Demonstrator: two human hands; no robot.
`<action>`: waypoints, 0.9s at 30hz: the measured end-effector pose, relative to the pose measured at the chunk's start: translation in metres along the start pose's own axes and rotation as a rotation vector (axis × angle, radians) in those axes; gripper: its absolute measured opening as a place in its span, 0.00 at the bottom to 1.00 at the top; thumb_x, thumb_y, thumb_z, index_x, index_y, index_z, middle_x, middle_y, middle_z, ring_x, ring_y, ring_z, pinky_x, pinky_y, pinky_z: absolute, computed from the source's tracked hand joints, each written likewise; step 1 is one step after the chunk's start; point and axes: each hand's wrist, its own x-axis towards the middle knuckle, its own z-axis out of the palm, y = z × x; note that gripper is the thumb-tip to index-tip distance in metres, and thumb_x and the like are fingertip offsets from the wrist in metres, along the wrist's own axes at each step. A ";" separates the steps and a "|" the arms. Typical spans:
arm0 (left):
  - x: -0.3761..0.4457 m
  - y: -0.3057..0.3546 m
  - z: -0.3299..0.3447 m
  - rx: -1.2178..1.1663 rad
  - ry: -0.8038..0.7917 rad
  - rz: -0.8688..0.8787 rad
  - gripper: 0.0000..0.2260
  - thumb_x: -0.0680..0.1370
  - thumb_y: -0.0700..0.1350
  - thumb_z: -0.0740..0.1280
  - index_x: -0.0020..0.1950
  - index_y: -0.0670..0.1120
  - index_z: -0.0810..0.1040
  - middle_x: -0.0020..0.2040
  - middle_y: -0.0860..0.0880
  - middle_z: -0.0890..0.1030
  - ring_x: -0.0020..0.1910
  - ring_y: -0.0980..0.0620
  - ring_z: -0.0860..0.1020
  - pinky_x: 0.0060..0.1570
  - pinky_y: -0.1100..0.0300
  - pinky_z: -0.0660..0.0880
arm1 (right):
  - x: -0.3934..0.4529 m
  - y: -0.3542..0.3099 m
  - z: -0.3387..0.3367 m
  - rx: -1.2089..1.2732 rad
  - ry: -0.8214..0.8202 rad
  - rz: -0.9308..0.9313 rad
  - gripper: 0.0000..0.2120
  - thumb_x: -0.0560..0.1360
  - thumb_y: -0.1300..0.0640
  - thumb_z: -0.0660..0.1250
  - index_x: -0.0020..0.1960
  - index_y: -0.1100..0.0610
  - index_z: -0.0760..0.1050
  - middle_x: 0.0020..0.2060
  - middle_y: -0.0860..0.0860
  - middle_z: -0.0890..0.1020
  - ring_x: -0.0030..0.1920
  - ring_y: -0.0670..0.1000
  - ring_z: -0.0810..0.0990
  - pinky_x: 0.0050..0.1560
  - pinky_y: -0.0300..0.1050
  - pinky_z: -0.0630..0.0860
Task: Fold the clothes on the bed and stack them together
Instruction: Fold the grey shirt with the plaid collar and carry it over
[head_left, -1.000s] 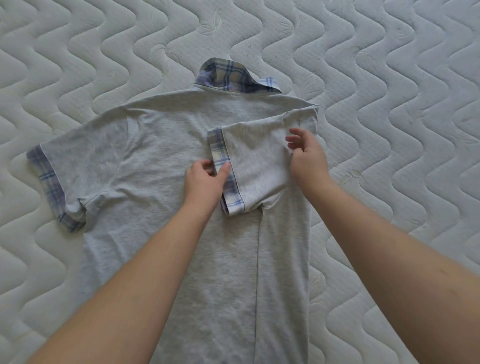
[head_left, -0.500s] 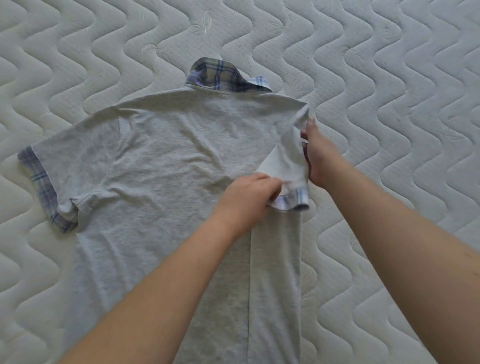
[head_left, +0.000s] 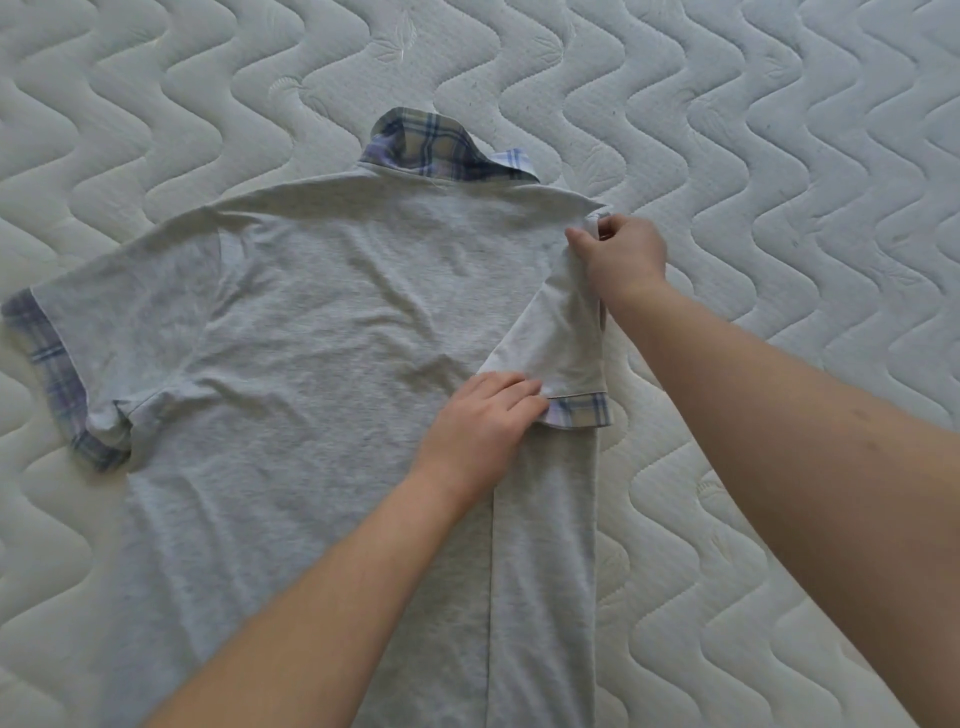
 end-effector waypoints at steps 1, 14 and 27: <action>0.000 0.000 0.001 0.019 0.005 -0.021 0.10 0.72 0.35 0.72 0.51 0.45 0.85 0.55 0.46 0.84 0.56 0.45 0.82 0.57 0.46 0.77 | 0.002 0.000 0.002 0.011 0.028 -0.006 0.11 0.74 0.48 0.72 0.42 0.55 0.77 0.35 0.45 0.77 0.39 0.46 0.76 0.44 0.42 0.71; -0.012 -0.002 0.004 0.108 -0.097 -0.039 0.22 0.76 0.37 0.53 0.62 0.40 0.81 0.63 0.43 0.81 0.64 0.42 0.78 0.62 0.47 0.76 | 0.021 0.005 0.007 -0.150 0.034 -0.096 0.07 0.74 0.51 0.73 0.48 0.52 0.78 0.44 0.47 0.80 0.46 0.47 0.77 0.49 0.40 0.70; -0.030 -0.028 0.000 -0.004 0.097 -0.053 0.11 0.73 0.31 0.71 0.54 0.40 0.85 0.57 0.43 0.84 0.58 0.40 0.81 0.59 0.44 0.77 | -0.094 0.057 -0.013 -0.173 -0.040 -0.098 0.14 0.77 0.43 0.67 0.53 0.53 0.75 0.44 0.49 0.80 0.46 0.50 0.79 0.49 0.48 0.76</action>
